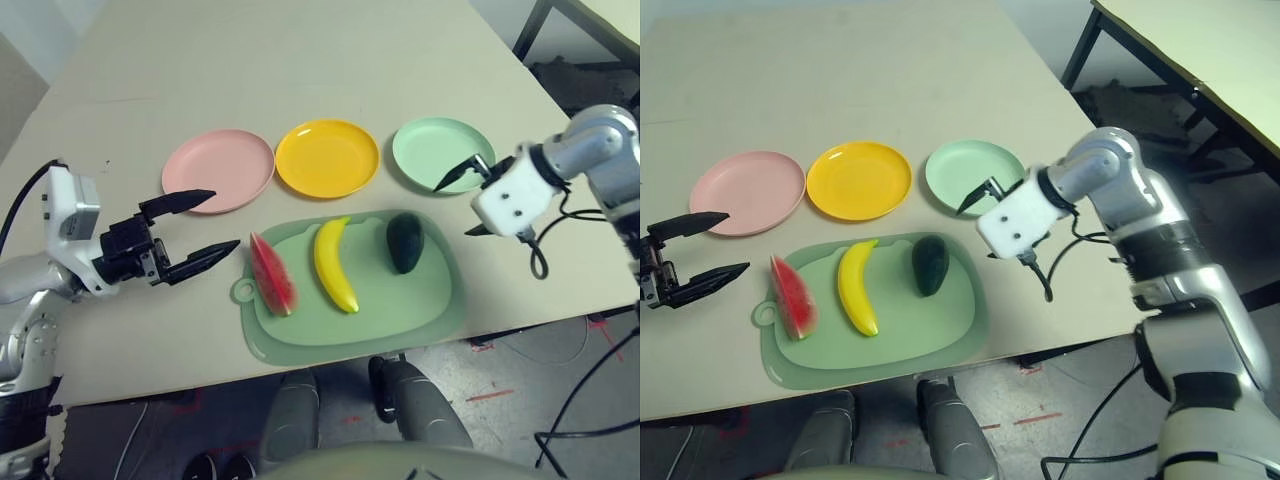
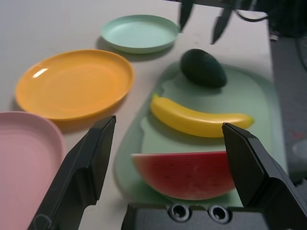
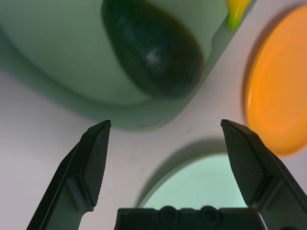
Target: Place the fruits into color-matched plates.
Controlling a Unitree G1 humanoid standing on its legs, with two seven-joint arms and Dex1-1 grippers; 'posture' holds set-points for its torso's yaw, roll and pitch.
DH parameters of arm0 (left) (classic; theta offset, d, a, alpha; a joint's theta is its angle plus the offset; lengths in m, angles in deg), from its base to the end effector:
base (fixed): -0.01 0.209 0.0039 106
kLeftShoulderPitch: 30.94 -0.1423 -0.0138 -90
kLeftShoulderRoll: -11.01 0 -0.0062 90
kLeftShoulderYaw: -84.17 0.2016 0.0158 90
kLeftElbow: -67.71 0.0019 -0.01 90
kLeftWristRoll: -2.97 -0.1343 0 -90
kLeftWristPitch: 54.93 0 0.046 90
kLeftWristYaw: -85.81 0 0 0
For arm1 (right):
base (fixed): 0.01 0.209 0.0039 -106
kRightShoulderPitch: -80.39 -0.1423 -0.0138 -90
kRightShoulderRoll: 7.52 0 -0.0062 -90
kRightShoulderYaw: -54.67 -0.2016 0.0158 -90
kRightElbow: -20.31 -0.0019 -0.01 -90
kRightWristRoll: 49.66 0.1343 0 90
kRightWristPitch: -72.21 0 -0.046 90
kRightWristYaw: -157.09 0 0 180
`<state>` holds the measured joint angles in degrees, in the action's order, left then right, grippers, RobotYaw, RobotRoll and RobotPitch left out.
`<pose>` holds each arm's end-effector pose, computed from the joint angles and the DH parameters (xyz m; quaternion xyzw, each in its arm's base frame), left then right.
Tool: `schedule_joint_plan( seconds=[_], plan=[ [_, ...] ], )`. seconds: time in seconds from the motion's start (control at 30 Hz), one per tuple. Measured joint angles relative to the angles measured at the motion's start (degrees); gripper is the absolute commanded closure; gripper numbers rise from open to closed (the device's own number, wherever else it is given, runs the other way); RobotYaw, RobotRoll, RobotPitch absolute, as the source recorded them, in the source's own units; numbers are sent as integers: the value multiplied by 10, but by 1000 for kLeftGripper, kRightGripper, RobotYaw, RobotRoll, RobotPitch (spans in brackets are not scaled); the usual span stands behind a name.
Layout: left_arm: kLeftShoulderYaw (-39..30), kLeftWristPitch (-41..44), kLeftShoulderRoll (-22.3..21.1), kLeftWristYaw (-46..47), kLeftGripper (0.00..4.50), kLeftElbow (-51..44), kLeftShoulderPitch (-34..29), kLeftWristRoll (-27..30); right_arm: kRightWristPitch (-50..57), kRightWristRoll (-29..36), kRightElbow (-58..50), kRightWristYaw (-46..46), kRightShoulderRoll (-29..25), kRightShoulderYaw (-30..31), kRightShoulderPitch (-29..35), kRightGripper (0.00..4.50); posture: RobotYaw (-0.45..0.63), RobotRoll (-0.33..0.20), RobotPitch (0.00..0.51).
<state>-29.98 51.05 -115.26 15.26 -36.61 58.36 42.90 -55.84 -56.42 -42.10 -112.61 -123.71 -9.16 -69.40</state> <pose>0.1819 0.3296 0.1879 0.1526 -0.0049 -0.5083 0.8476 0.3274 -0.1884 0.2558 -0.6580 -0.0179 0.6443 0.3894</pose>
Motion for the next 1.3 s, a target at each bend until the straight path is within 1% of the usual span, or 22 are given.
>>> schedule_joint_plan(
  seconds=[0.1,0.27,0.4,0.5,0.67,0.97,1.3],
  plan=[
    [13,7,-10,-11,0,-20,1,3,-6,0,0,-8,14,5,-2,31,73,0,210],
    [54,16,-42,-20,0,-33,9,-24,-14,-3,11,-16,30,16,-4,31,60,0,212],
    [74,53,-70,-14,0,-39,57,-26,-18,-4,17,-21,31,29,-6,31,55,0,214],
    [91,68,-72,-12,0,-41,84,-25,-19,-3,16,-22,29,45,-6,31,54,0,213],
    [100,81,-72,-12,0,-45,105,-23,-23,-4,12,-22,28,62,-4,31,54,0,211],
    [123,100,-72,-13,0,-49,117,-21,-25,-27,20,-16,47,65,-4,31,59,0,212],
    [133,102,-72,-15,0,-50,120,-24,-19,-23,11,-22,49,71,8,31,61,0,202]
  ],
)
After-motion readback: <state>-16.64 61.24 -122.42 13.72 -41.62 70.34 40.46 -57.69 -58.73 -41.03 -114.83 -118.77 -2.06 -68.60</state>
